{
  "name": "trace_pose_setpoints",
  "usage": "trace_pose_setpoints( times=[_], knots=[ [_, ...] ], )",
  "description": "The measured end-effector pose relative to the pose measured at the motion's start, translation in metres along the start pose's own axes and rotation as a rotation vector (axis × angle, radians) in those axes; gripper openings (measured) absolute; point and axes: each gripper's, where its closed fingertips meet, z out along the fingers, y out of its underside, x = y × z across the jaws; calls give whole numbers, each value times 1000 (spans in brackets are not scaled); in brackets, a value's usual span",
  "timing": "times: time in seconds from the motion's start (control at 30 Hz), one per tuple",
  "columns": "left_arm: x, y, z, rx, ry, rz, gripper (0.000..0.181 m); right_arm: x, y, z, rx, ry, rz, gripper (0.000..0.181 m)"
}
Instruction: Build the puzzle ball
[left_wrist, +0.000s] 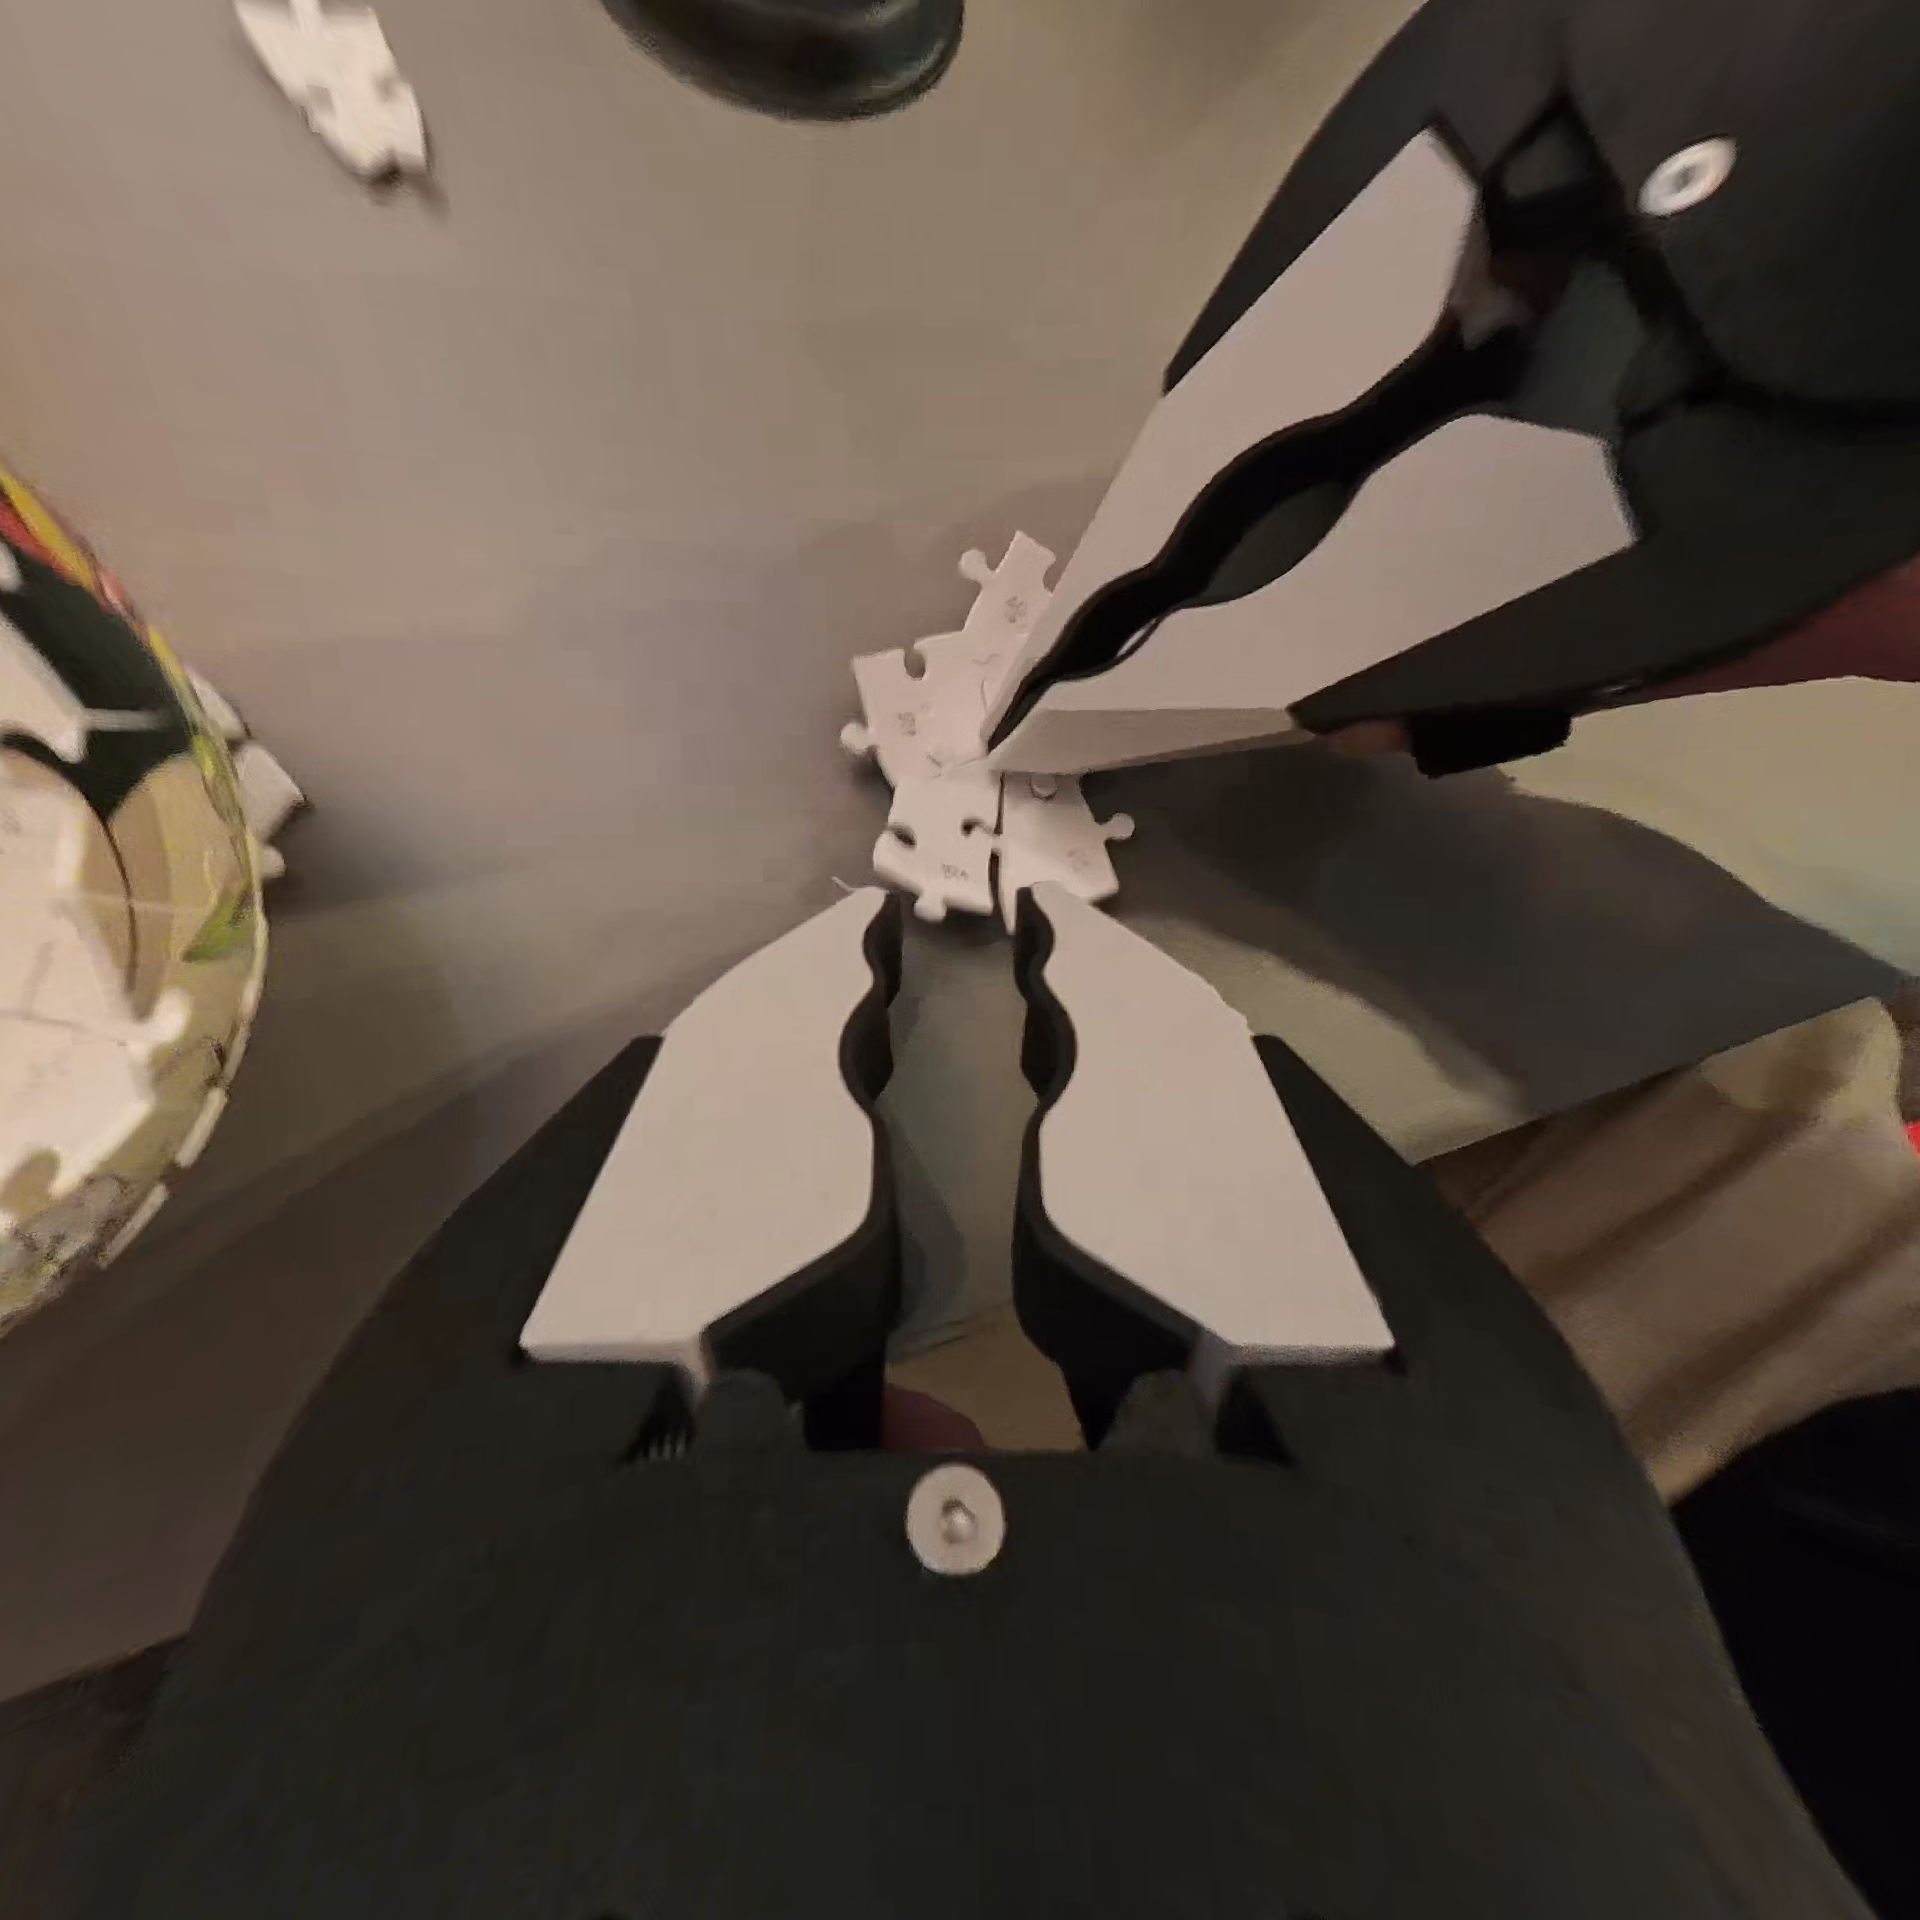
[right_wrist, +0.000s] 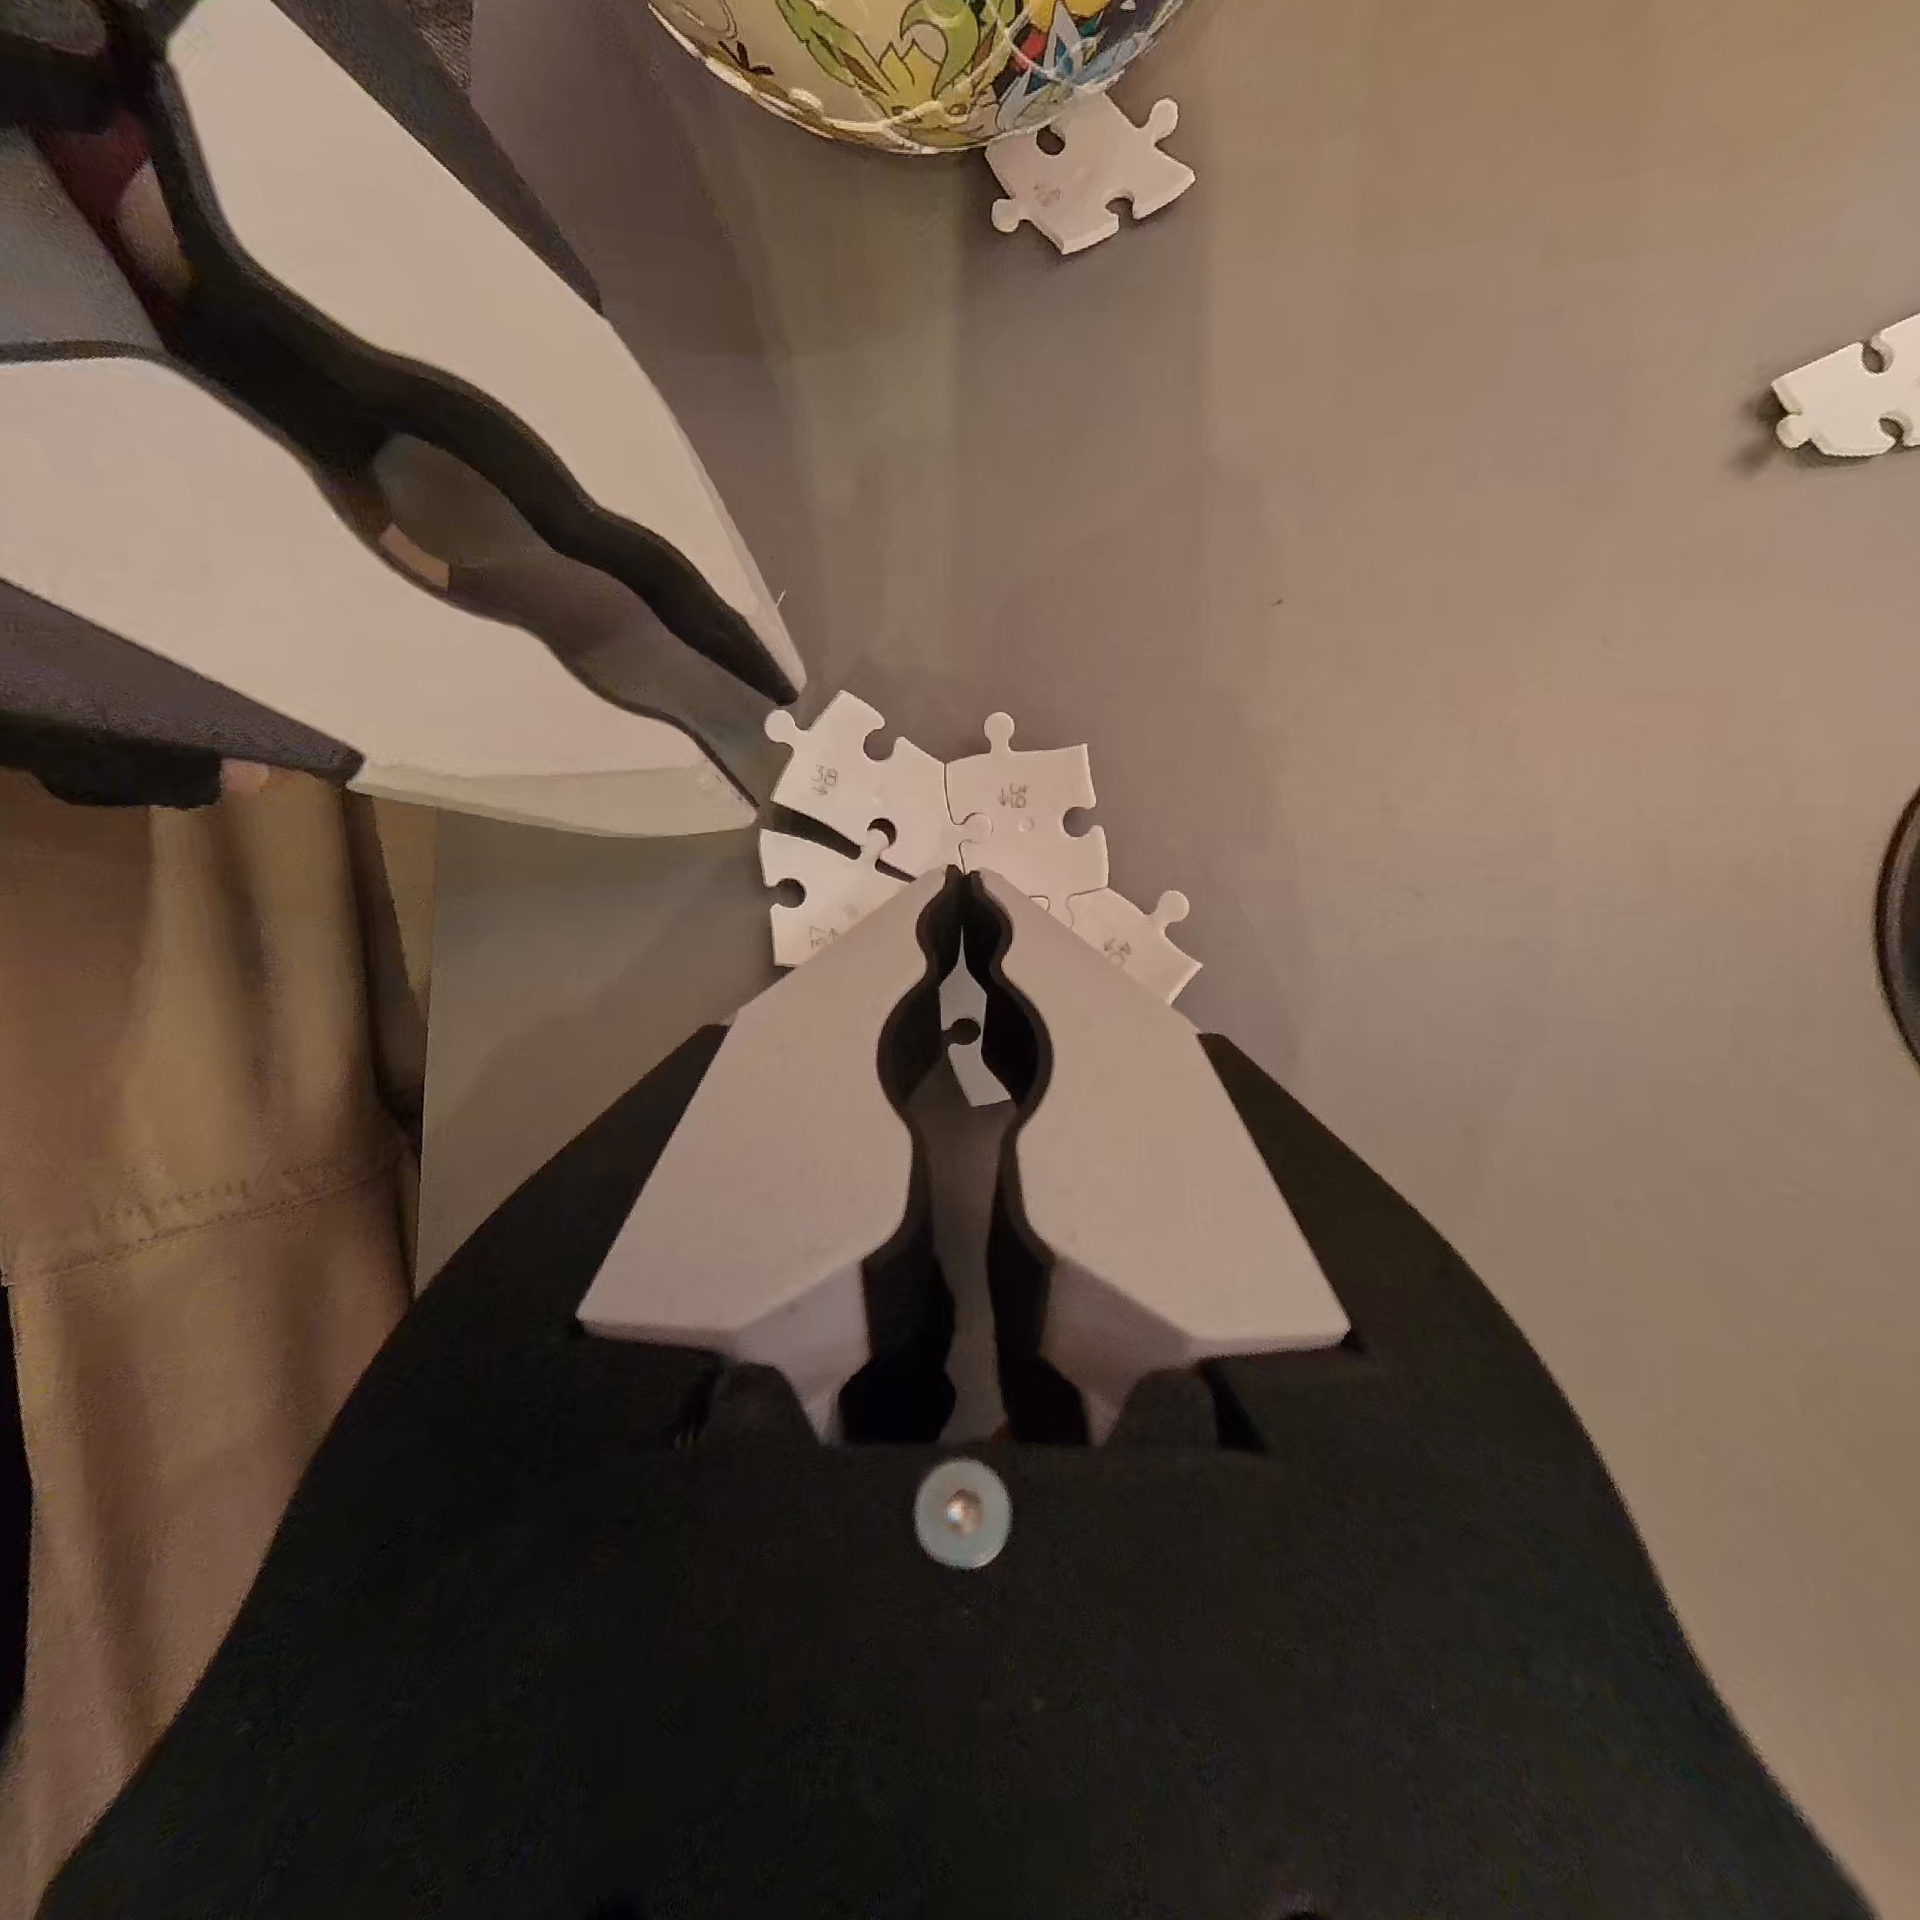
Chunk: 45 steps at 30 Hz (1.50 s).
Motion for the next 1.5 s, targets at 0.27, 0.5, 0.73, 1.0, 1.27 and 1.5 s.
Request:
trace_pose_setpoints(
  times=[0.27,0.5,0.73,1.0,1.27,1.5],
  knots=[
    [1,-15,5,37,-149,550,12,0,0,0,9,-8,11,0],
    [-6,-2,17,-75,-81,425,0,-1,-1,0,17,-15,18,0],
    [-1,2,20,-83,-75,403,0,-2,-7,-8,40,0,5,0],
    [-1,2,21,-94,-58,365,0,-25,8,-22,-35,-90,43,0],
    [-5,-1,23,-111,-39,349,0,-24,13,-9,-53,-84,68,0],
    [0,-3,24,-133,4,318,0,-22,16,-8,-51,-81,71,0]
  ],
)
